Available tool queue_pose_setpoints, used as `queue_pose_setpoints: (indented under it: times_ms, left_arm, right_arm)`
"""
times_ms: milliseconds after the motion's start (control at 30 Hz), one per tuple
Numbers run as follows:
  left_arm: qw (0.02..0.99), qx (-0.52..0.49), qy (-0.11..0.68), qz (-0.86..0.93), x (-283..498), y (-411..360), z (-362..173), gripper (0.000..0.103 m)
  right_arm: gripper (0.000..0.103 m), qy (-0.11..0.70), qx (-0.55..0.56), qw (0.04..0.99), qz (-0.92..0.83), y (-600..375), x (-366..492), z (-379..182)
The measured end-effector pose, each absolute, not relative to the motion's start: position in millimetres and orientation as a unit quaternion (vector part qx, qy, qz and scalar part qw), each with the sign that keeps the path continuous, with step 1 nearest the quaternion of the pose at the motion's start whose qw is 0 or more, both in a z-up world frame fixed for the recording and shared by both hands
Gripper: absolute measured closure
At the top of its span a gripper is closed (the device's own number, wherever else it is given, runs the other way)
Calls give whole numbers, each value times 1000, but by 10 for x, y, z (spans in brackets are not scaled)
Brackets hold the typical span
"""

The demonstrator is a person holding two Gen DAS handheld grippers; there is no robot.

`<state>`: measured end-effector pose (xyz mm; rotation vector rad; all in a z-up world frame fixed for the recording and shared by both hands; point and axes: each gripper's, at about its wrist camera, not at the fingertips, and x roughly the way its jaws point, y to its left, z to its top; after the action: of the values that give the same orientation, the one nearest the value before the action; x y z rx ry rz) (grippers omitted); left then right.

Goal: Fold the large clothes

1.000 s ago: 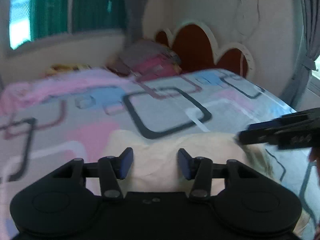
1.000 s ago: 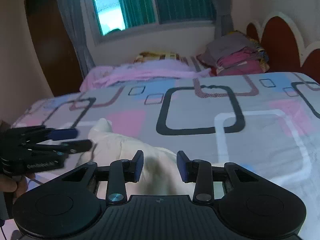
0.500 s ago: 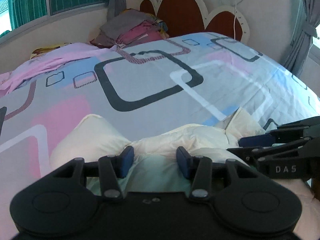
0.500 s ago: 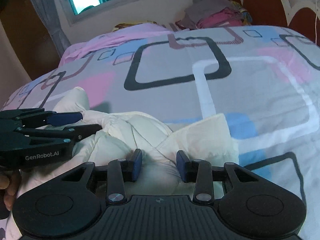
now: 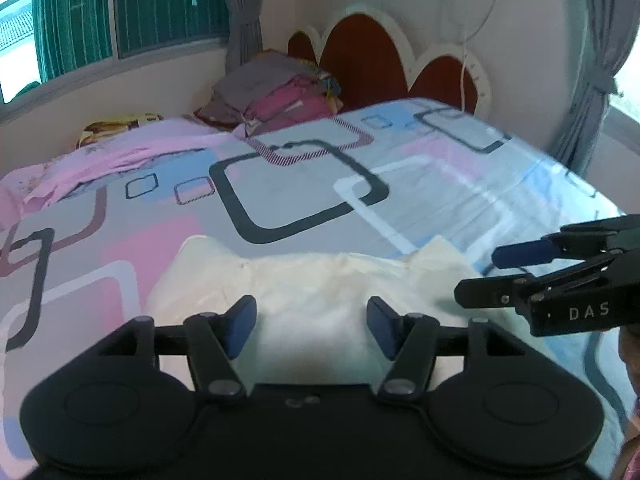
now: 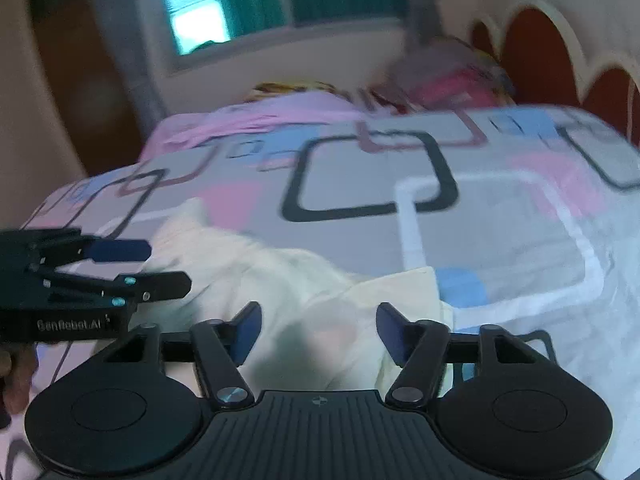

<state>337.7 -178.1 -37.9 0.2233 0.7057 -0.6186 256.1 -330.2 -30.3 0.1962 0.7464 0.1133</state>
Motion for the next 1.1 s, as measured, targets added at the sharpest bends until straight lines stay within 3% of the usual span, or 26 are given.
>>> queue_pose_setpoints:
  times_ms: [300, 467, 667, 733, 767, 933, 1100]
  left_arm:
    - [874, 94, 375, -295, 2887, -1605, -636, 41]
    - [878, 135, 365, -279, 2799, -1715, -895, 40]
    - [879, 134, 365, -277, 2762, -1661, -788, 36]
    - [896, 112, 341, -261, 2733, -1494, -673, 6]
    - [903, 102, 331, -253, 2746, -1404, -632, 4]
    - [896, 22, 380, -228, 3076, -1021, -726, 10]
    - [873, -79, 425, -227, 3283, -782, -903, 10]
  right_arm:
    - [44, 412, 92, 903, 79, -3033, 2248, -686]
    - [44, 421, 82, 900, 74, -2995, 2223, -910]
    - [43, 416, 99, 902, 63, -3094, 2160, -815]
    - [32, 390, 129, 911, 41, -3275, 2083, -689]
    - [23, 379, 153, 912, 36, -3412, 2059, -647]
    - [18, 378, 265, 887, -2, -4069, 2161, -757]
    - [0, 389, 367, 845, 36, -4425, 2263, -1076]
